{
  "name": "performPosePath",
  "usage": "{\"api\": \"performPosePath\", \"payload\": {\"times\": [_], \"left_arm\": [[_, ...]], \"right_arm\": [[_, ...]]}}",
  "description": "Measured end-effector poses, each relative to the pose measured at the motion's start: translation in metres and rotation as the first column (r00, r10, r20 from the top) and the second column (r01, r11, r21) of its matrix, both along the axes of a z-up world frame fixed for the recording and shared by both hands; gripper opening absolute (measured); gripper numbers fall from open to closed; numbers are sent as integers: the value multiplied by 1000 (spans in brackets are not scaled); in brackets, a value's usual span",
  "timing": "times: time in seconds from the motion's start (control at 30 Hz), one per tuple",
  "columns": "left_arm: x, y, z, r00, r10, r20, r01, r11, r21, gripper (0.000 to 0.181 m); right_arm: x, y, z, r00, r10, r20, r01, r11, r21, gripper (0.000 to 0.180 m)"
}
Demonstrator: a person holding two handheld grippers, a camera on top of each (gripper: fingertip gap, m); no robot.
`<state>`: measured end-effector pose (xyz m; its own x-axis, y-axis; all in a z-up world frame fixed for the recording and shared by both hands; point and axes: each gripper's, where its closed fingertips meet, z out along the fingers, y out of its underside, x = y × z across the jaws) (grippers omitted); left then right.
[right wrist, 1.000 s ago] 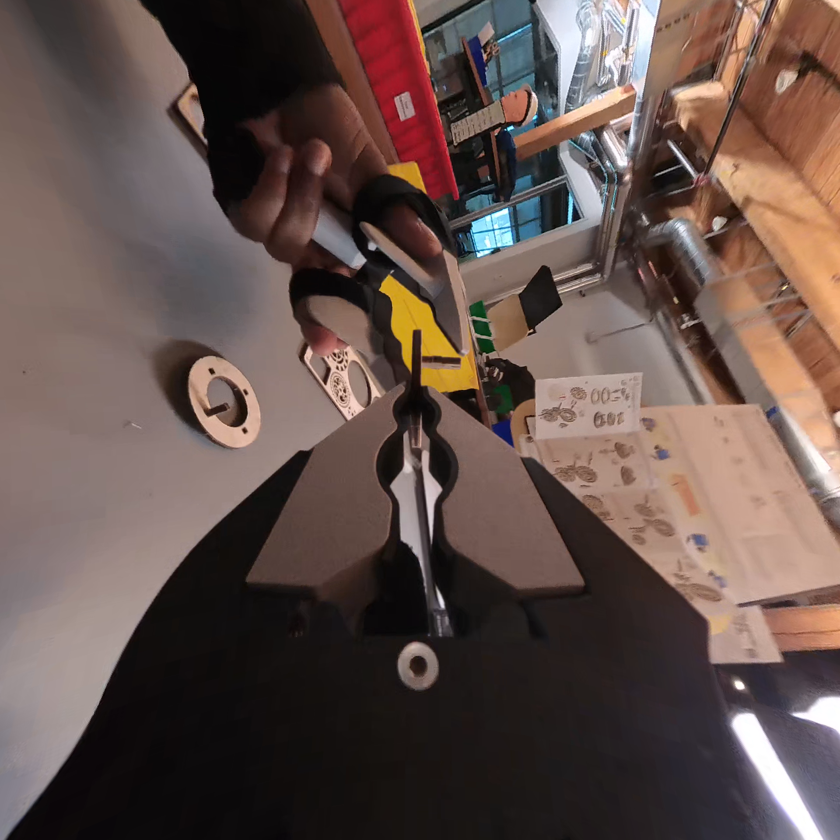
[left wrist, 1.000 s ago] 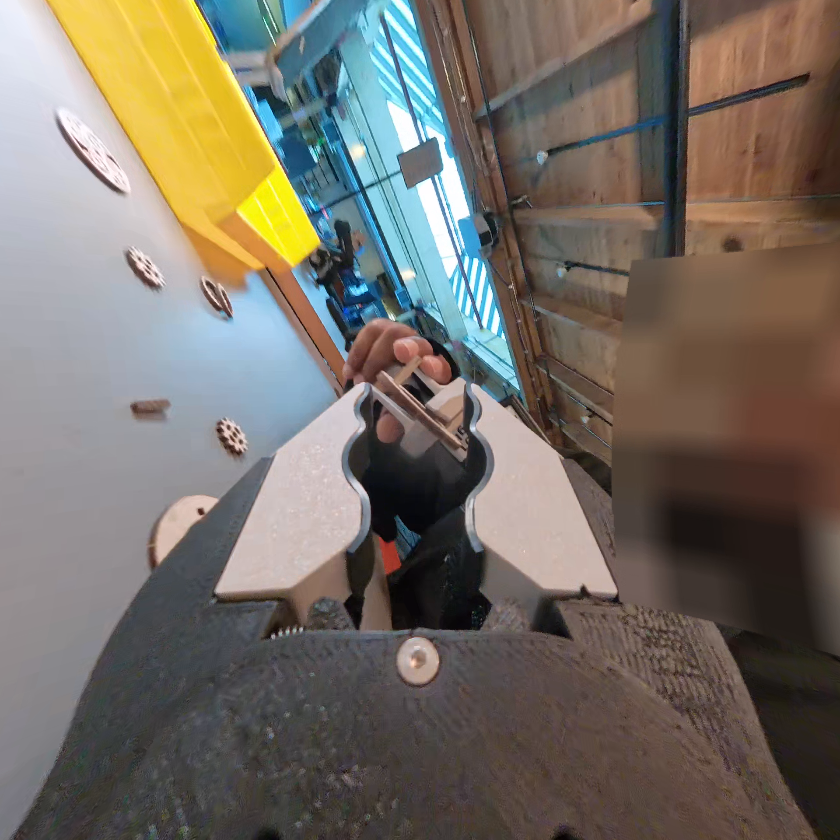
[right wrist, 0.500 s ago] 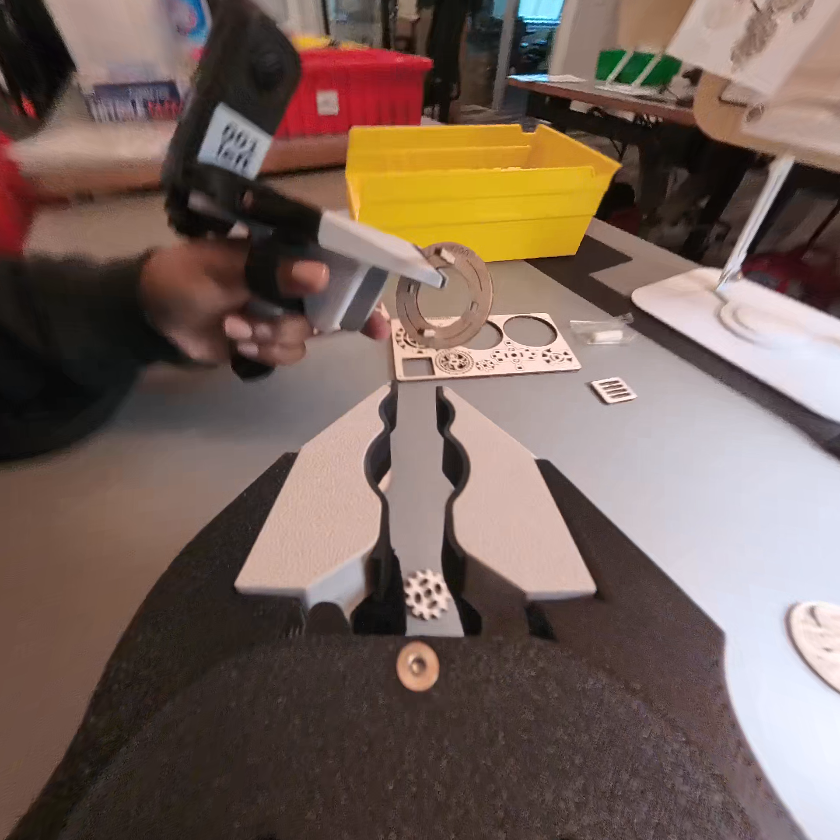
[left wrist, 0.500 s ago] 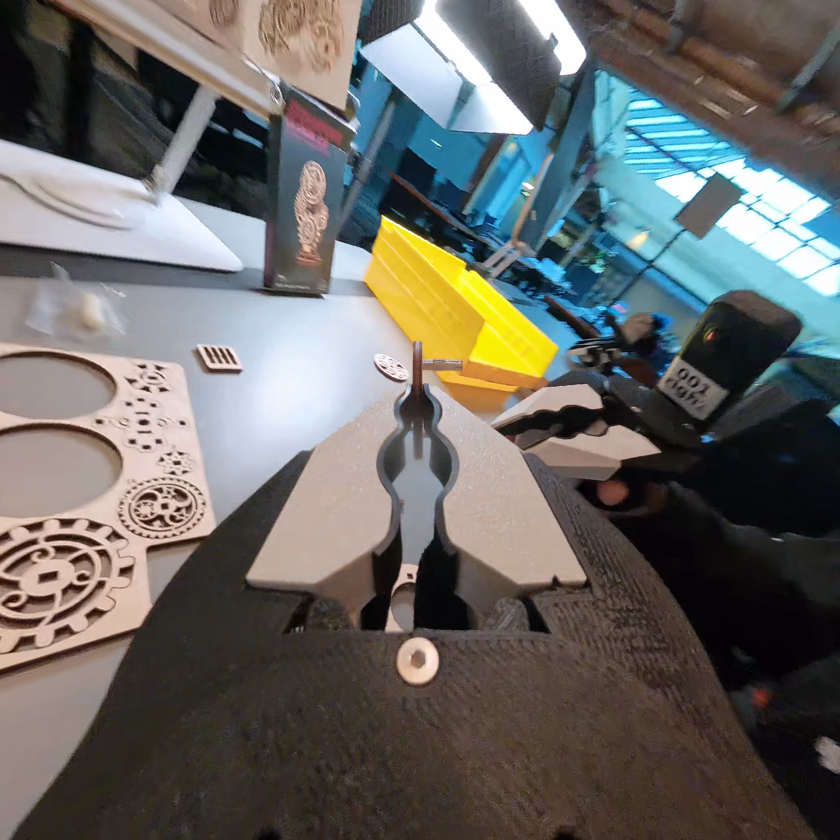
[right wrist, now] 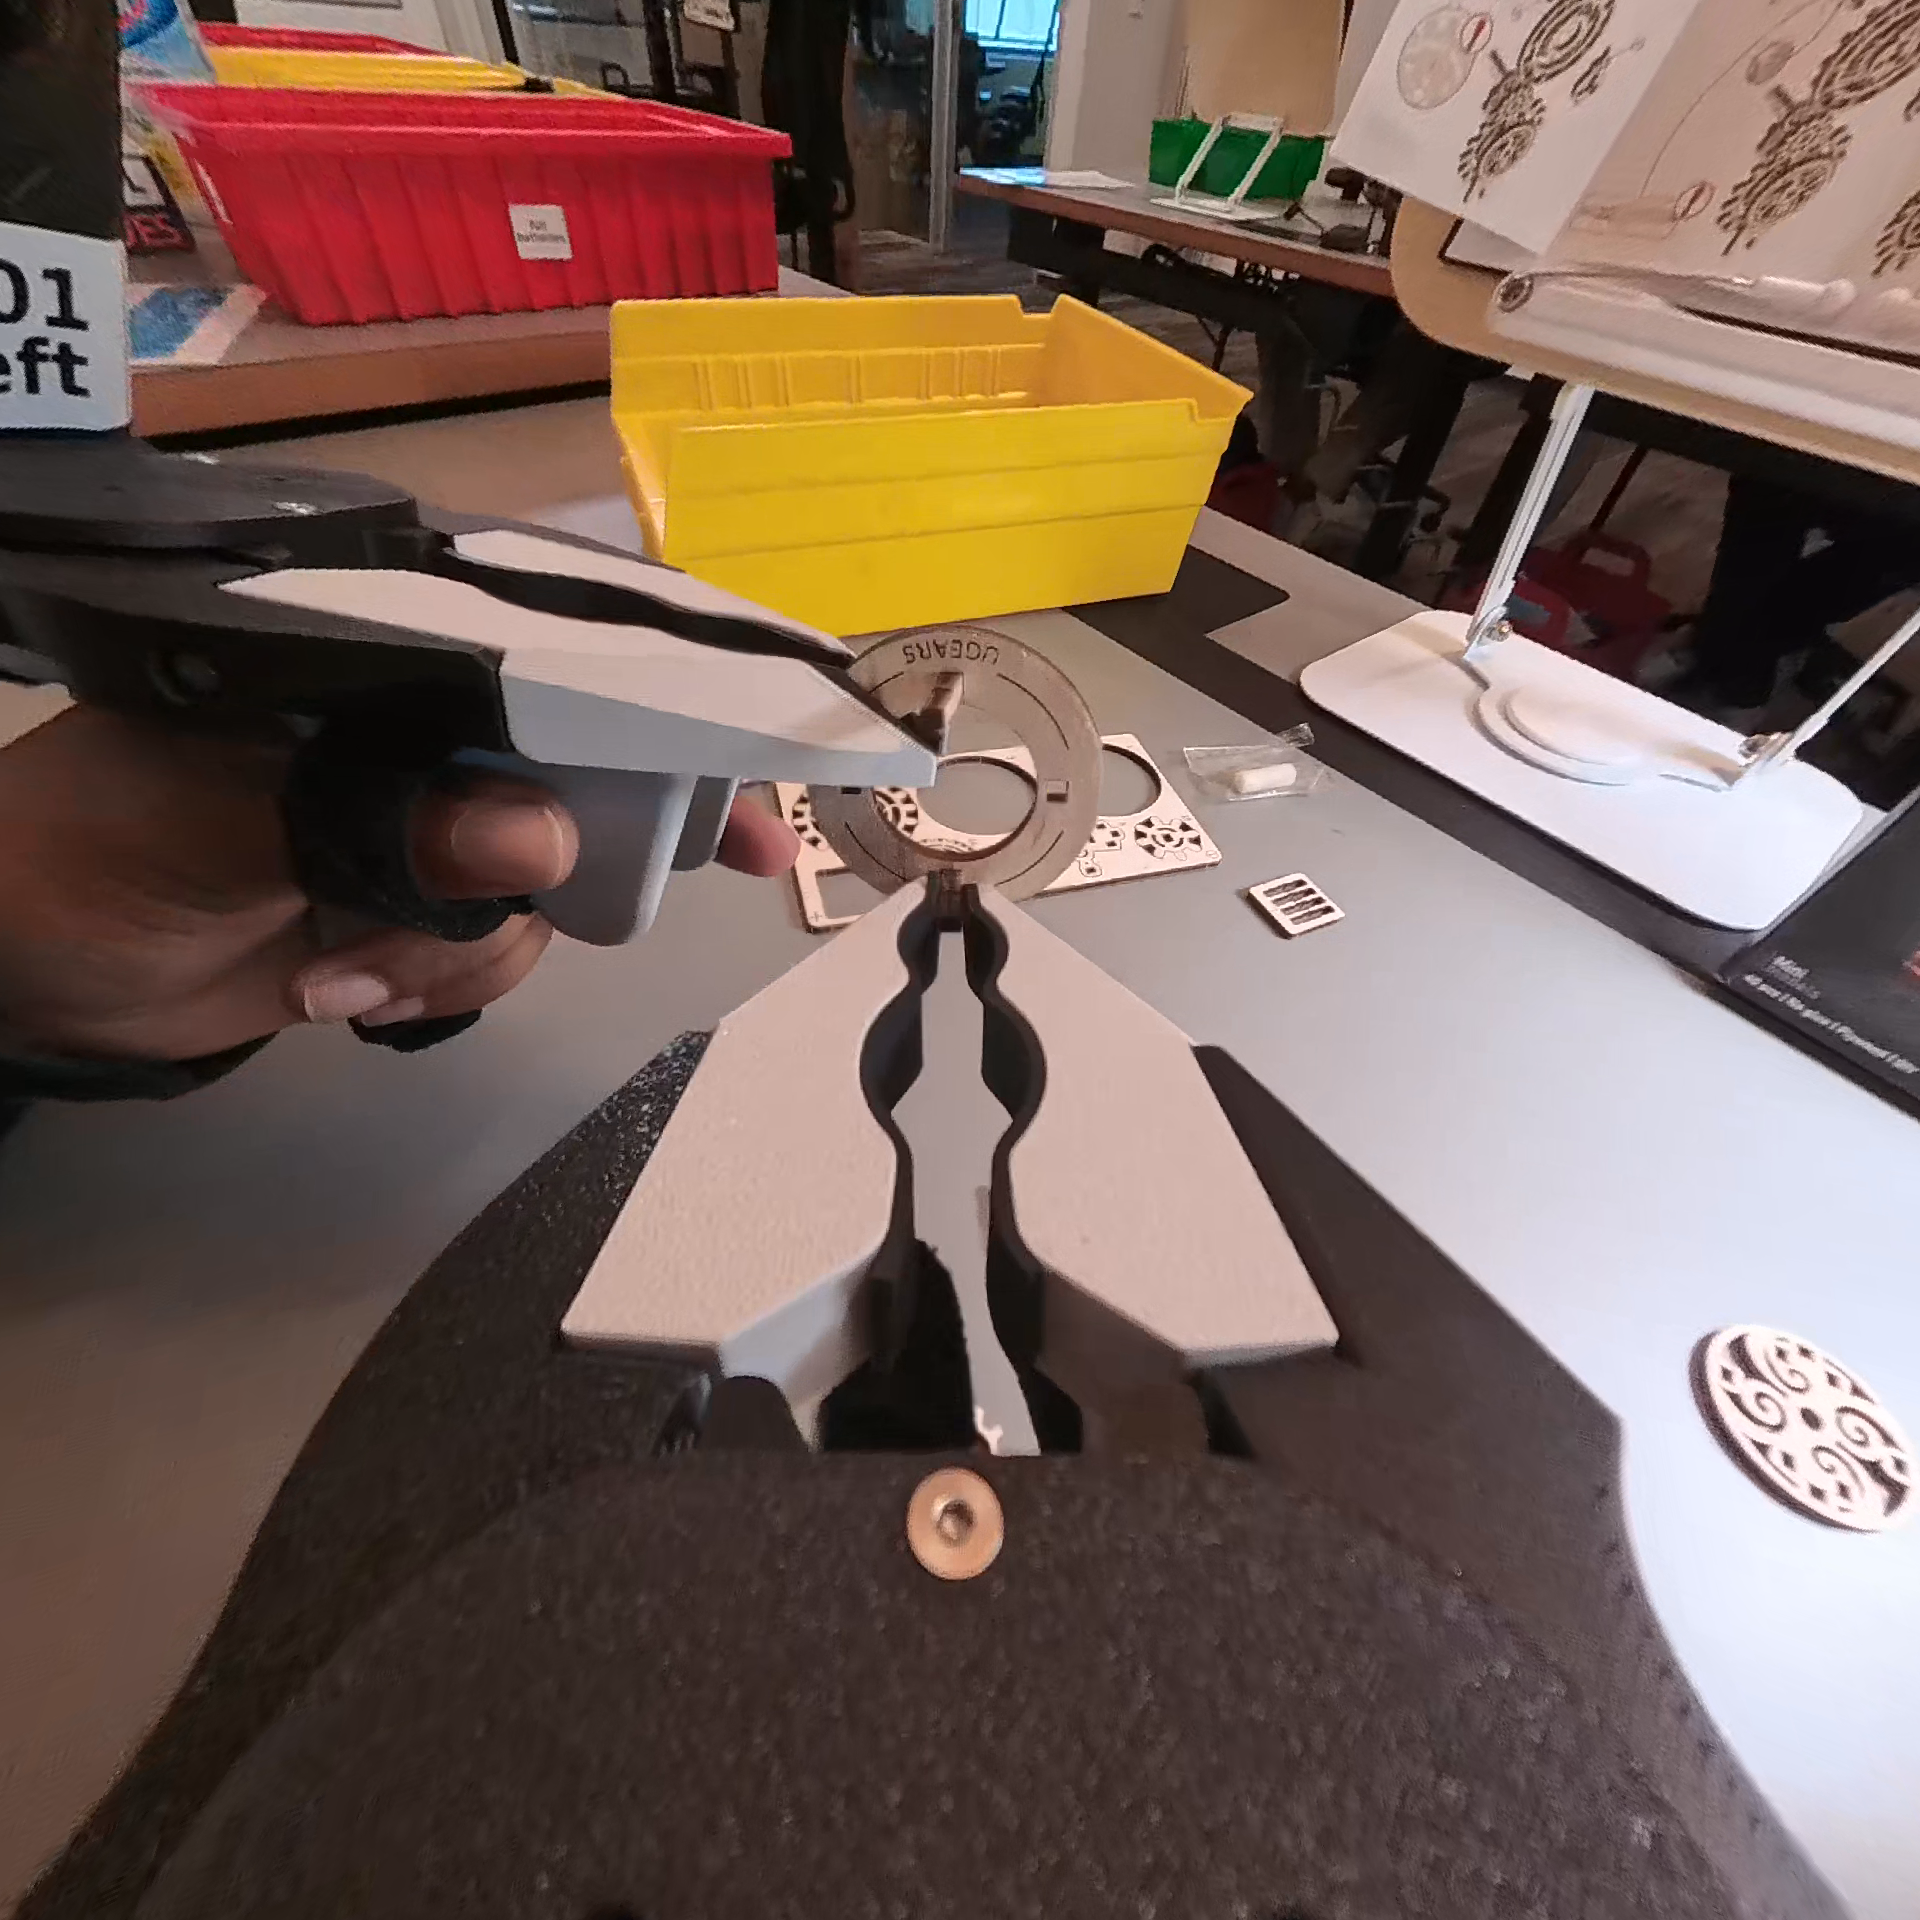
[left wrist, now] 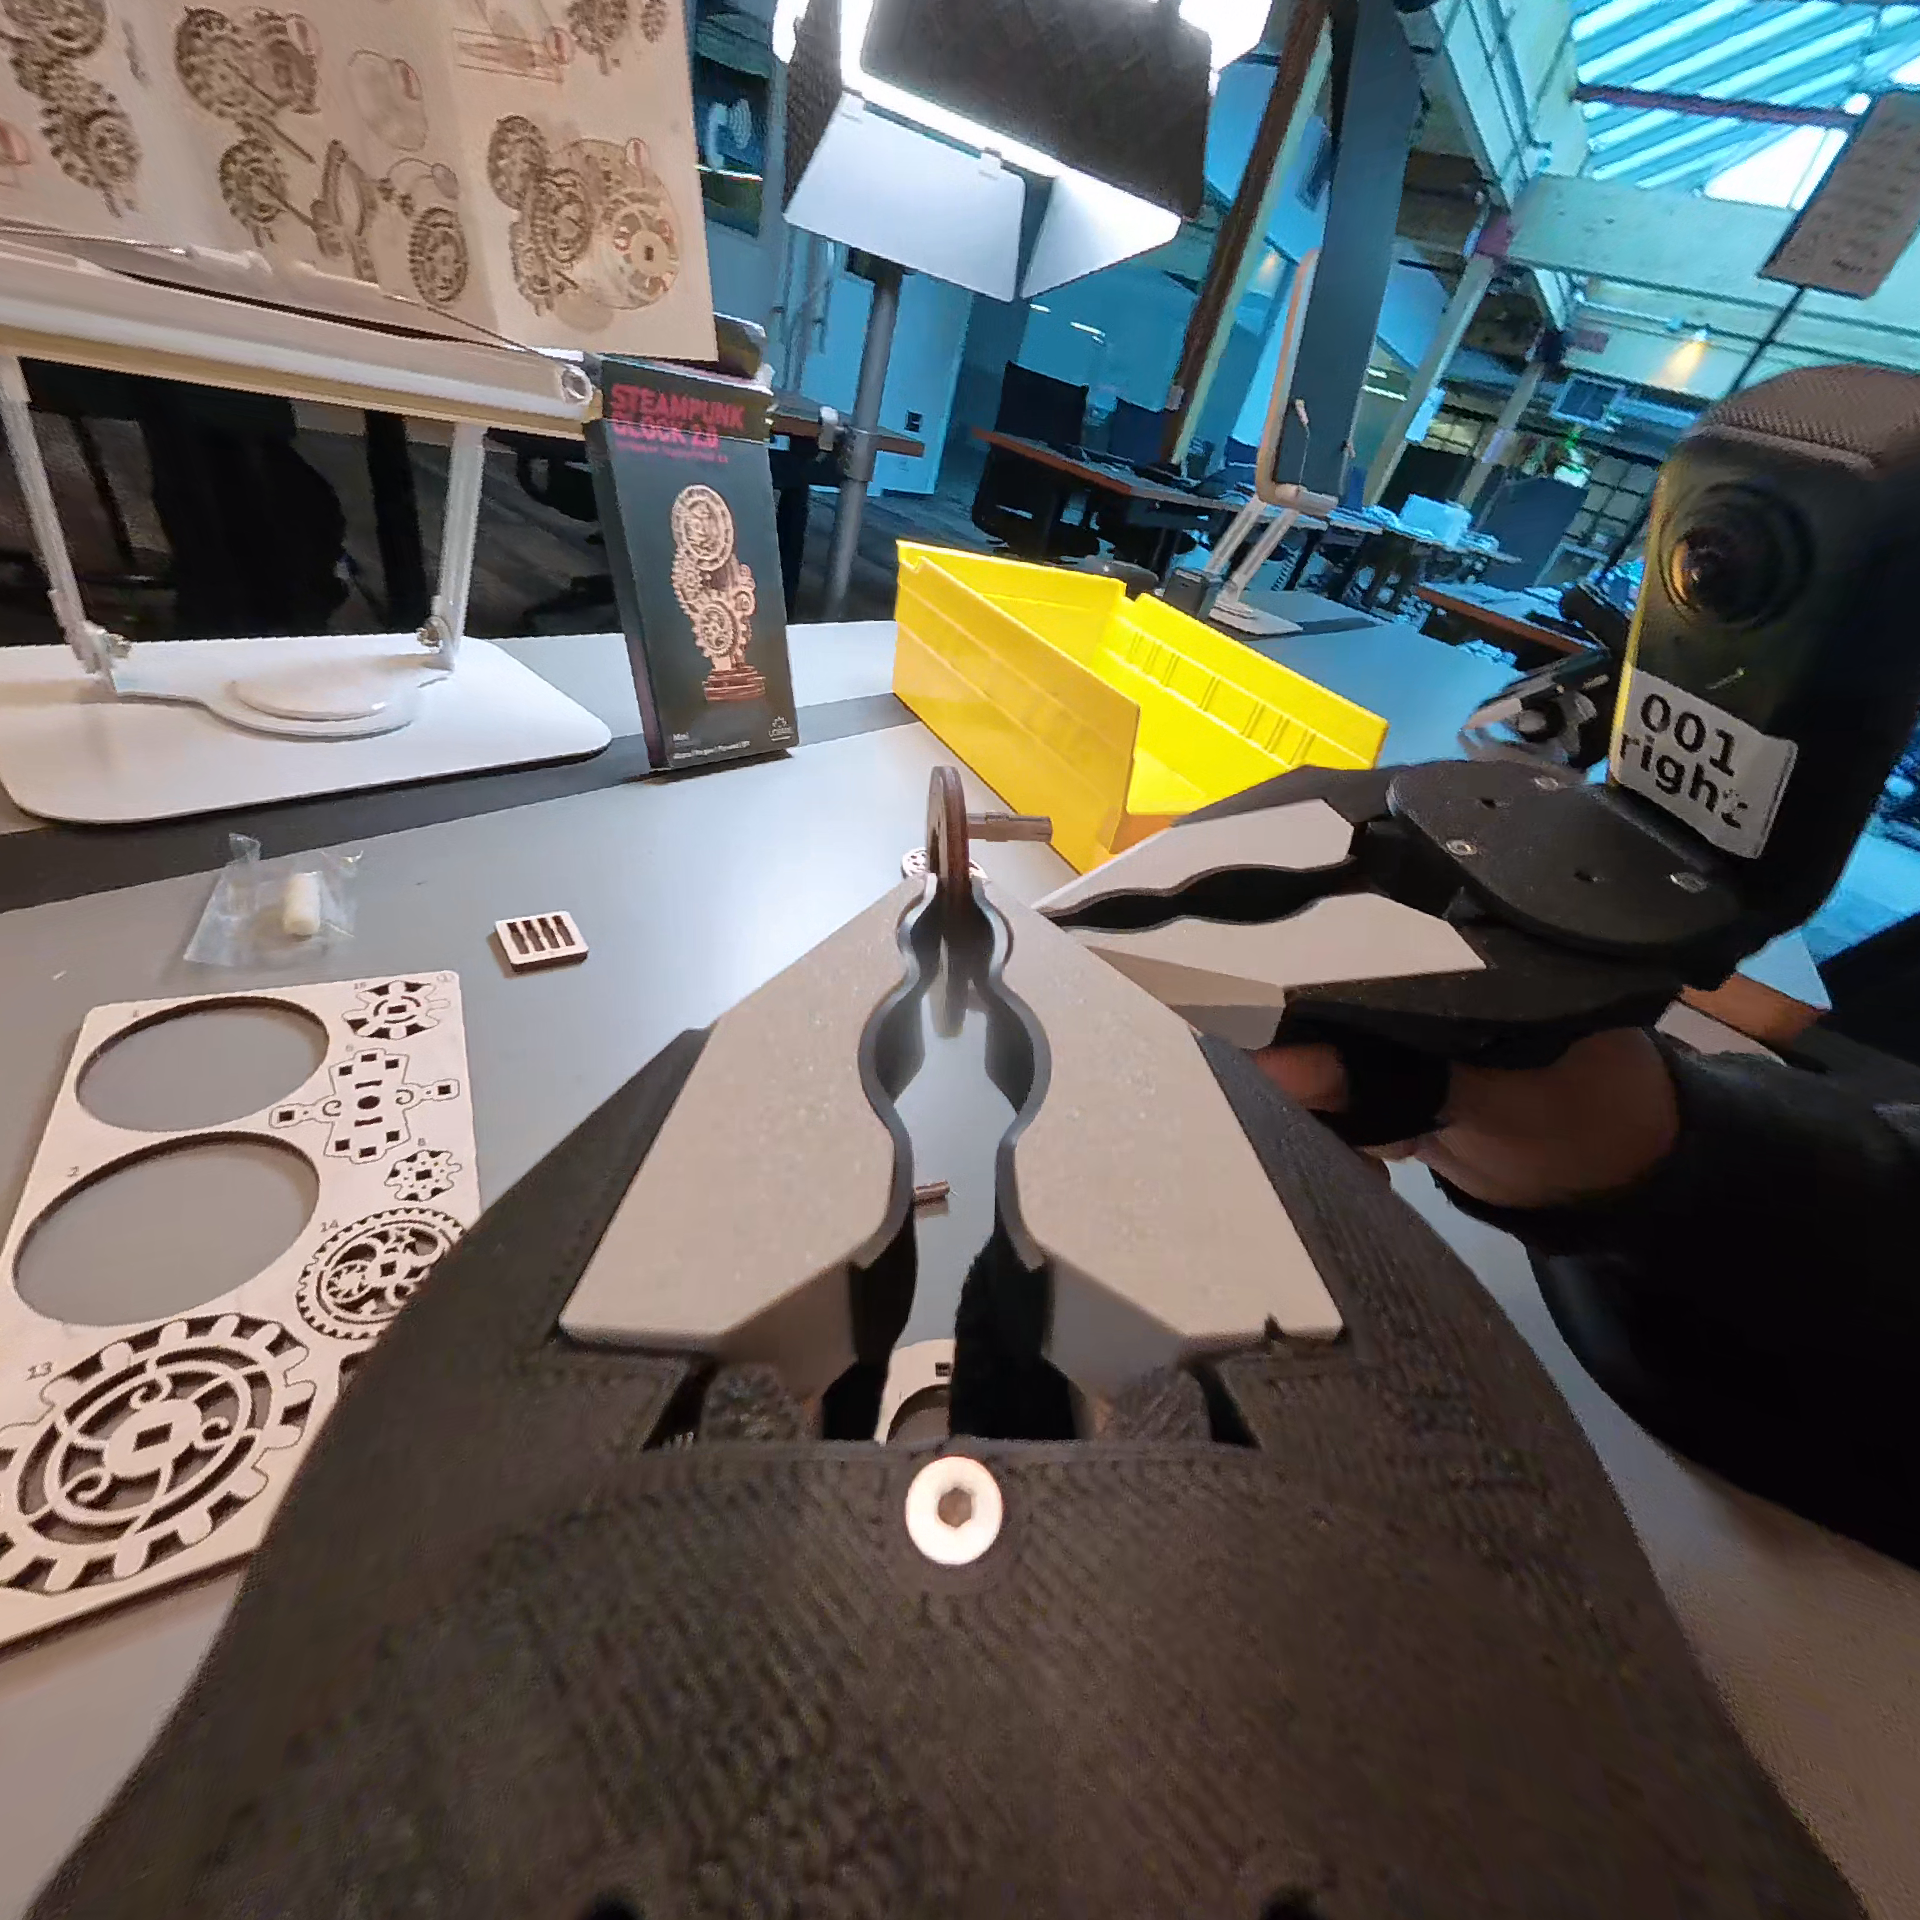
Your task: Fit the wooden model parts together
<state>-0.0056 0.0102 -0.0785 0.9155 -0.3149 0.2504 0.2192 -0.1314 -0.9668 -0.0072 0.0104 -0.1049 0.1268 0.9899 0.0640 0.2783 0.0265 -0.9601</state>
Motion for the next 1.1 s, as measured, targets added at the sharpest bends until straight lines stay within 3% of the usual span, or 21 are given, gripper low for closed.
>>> {"api": "performPosePath", "payload": {"times": [0.13,0.23,0.37,0.47,0.8,0.83,0.87,0.9,0.93,1.03,1.1], "left_arm": [[9,-2,-10,994,-107,-33,106,993,-44,32],[9,-1,-13,986,-159,-42,156,986,-58,9],[7,3,-16,973,-141,-182,133,990,-57,2],[4,16,-15,944,-48,-326,46,999,-12,2],[12,64,-23,958,-77,-277,72,997,-28,4],[9,69,-24,962,-63,-266,56,998,-35,4],[-33,79,-27,949,164,-270,-184,982,-50,1],[-84,80,-23,938,284,-201,-298,953,-45,2],[-114,74,-13,961,278,-14,-278,958,-76,1],[-62,61,-3,969,73,-236,-87,995,-47,2],[-55,59,-6,983,49,-176,-61,996,-62,1]], "right_arm": [[4,4,6,1000,8,-21,-7,999,36,1],[4,2,7,1000,21,-13,-20,997,79,1],[4,4,4,1000,2,8,-3,991,132,1],[2,17,5,993,-115,-23,117,980,162,1],[15,65,-2,947,-316,-58,321,938,127,0],[17,67,-2,943,-329,-56,333,936,117,0],[19,67,-4,943,-328,-53,332,936,114,0],[27,61,3,942,-322,-92,332,934,130,0],[40,62,0,936,-345,-74,352,924,150,0],[41,63,-20,956,-292,2,291,954,75,0],[30,63,-5,967,-253,-31,255,961,110,0]]}}
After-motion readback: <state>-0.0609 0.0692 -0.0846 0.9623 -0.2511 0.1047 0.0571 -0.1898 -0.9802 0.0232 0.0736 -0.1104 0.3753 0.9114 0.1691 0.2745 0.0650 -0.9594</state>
